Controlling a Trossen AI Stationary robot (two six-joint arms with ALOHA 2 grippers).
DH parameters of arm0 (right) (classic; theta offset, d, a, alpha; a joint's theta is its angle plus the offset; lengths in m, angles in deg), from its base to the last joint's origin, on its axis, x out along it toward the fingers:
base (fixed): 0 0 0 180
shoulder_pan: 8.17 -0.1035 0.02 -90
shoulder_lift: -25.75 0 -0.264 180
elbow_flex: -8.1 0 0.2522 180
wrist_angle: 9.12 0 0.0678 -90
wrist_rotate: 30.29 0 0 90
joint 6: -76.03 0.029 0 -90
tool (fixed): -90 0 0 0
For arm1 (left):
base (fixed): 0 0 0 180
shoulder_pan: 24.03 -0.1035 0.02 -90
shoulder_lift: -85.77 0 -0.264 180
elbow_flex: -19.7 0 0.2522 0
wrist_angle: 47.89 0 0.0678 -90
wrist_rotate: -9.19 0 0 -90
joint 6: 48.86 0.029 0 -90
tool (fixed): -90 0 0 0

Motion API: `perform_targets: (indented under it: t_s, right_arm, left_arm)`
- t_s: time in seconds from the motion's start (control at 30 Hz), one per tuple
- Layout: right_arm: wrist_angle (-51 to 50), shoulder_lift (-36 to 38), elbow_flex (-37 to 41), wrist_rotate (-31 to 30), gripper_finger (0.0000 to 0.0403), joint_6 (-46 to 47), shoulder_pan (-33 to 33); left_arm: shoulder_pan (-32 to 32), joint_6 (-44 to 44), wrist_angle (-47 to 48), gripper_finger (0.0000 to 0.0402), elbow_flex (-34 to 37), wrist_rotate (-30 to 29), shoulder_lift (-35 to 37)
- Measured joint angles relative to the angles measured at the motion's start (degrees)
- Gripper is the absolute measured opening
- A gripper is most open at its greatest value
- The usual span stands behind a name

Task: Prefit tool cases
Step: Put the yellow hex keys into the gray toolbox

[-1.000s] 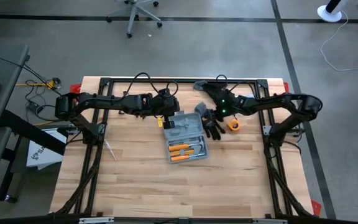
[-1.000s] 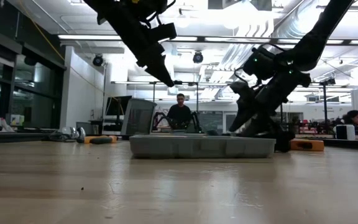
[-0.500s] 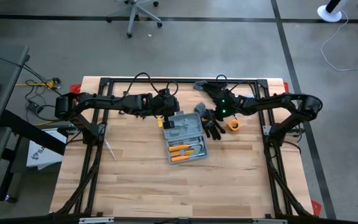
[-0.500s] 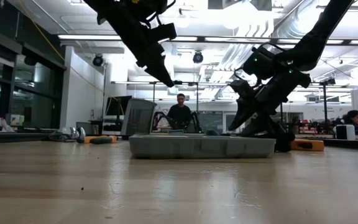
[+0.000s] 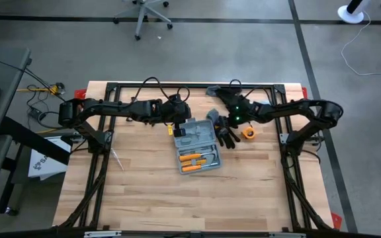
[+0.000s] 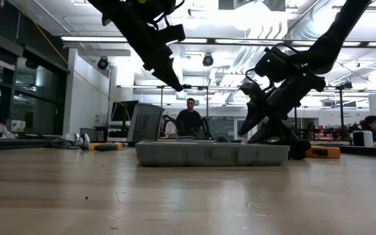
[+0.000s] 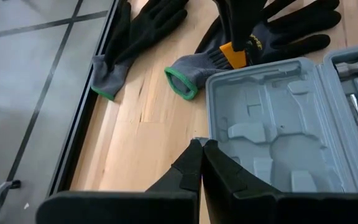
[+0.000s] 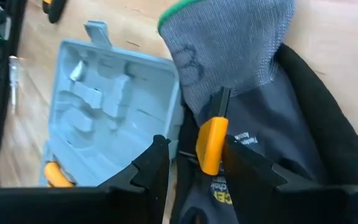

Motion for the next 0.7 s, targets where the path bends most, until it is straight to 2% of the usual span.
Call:
perform_targets:
  t_s: [0.23, 0.3, 0.43, 0.6, 0.7]
  right_arm:
    - [0.6, -2.6, 0.0, -2.6, 0.0131, 1.5, -2.2]
    - [0.6, -2.4, 0.0, -3.9, 0.0108, 1.5, -2.5]
    - [0.5, -0.4, 0.0, -5.7, 0.0023, 0.0, -2.6]
    - [-3.2, 3.8, 0.0, -6.9, 0.0018, -1.0, -2.5]
    - [-5.0, 6.7, 0.0, -6.6, 0.0013, -3.5, -2.4]
  left_arm:
    - [0.0, 0.0, 0.0, 0.0000, 0.0, -0.1, 0.0]
    - [0.0, 0.0, 0.3, 0.0000, 0.0, -0.2, 0.0]
    - [0.0, 0.0, 1.8, 0.0000, 0.0, -0.4, 0.0]
    - [0.0, 0.0, 5.0, 0.0000, 0.0, -1.1, 0.0]
    - [0.0, -1.4, 6.7, 0.0000, 0.0, -3.5, 0.0]
